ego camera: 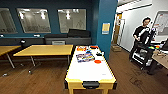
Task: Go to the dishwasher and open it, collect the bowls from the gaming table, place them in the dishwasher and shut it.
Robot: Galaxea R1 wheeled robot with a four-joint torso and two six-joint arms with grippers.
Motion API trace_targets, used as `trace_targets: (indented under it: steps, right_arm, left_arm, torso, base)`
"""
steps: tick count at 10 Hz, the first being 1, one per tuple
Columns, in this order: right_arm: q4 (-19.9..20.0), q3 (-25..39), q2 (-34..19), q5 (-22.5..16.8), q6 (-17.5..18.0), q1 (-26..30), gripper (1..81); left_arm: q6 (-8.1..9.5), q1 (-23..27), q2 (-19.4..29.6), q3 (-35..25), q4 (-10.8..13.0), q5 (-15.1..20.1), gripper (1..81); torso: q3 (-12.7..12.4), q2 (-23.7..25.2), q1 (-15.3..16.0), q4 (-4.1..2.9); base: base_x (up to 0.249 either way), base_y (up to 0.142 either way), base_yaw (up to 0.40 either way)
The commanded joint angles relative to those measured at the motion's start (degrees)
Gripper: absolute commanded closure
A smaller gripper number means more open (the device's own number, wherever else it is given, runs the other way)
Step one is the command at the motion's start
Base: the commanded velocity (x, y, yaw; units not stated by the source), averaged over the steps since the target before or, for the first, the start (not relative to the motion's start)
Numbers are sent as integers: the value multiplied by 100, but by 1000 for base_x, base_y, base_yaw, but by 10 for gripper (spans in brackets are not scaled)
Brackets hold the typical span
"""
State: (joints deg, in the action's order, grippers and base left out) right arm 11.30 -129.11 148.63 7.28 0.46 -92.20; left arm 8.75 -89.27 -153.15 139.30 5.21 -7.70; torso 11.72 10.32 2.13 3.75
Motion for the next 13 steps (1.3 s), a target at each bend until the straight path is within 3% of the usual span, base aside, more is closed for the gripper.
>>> trace_targets:
  steps: [1,3,13]
  right_arm:
    - [-58,1,-164,-350,-20,215,811]
    - [-58,-25,-138,-341,-20,206,811]
    - [-14,-289,-190,-306,59,144,811]
  left_arm:
    - [-49,195,-23,360,68,269,811]
    - [-40,203,-190,660,60,269,811]
    - [-58,195,-155,686,139,261,811]
  torso:
    - [0,0,0,0]
    - [0,0,0,0]
    - [0,2,0,0]
  base:
    - [0,0,-381]
    - [0,0,-389]
    - [0,0,-390]
